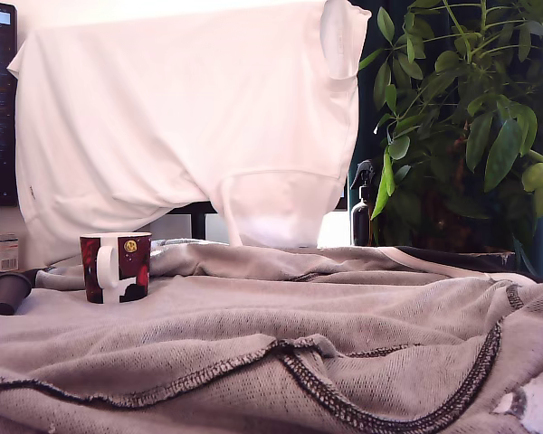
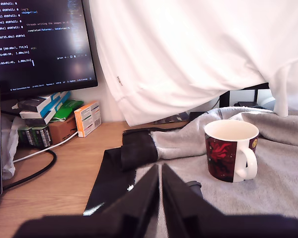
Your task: Pick the grey coffee capsule and place it inside the red coffee cup
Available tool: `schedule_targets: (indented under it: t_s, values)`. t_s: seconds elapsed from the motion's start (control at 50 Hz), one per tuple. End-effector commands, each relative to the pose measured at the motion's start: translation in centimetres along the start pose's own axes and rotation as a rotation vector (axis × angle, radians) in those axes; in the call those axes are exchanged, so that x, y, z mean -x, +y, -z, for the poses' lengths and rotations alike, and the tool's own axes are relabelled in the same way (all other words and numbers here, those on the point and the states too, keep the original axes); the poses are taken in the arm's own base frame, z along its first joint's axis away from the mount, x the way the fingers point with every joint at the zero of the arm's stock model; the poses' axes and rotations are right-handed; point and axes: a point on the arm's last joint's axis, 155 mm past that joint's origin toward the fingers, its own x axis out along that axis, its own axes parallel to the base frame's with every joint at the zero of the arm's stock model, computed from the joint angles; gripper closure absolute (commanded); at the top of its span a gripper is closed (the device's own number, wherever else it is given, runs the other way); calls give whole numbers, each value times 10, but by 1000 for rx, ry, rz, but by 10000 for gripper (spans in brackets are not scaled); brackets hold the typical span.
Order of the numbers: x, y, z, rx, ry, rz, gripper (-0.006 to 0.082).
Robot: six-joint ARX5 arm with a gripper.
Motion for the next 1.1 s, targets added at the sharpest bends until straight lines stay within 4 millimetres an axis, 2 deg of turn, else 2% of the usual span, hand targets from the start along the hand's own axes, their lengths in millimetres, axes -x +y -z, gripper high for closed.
schedule_targets:
  t_s: [0.0,0.16,0.24,0.42,0.54,0.7,0.82,0.86,0.88,0.92,0.96,1.02,1.04,1.08]
  values:
    - [-1,-11,8,110,-4,75,789]
    - [-1,-11,7,114,-8,76,789]
    - [-1,-16,5,177,-10,103,789]
    - [6,-39,-26,374,-97,253,776]
    - [11,-53,-35,499,-76,334,781]
    - [7,-65,-30,577,20,368,785]
    - [-3,-65,-17,589,118,333,774]
    - [-7,-64,-15,561,138,325,725]
    - [-9,-64,-14,543,145,323,671]
    - [-13,-65,-14,517,158,320,491]
    - [-17,-64,-13,490,172,317,273]
    - [-22,-65,-13,469,200,311,11]
    - [-24,-64,-12,467,213,306,-46]
    - [-29,-62,-9,465,239,286,-16]
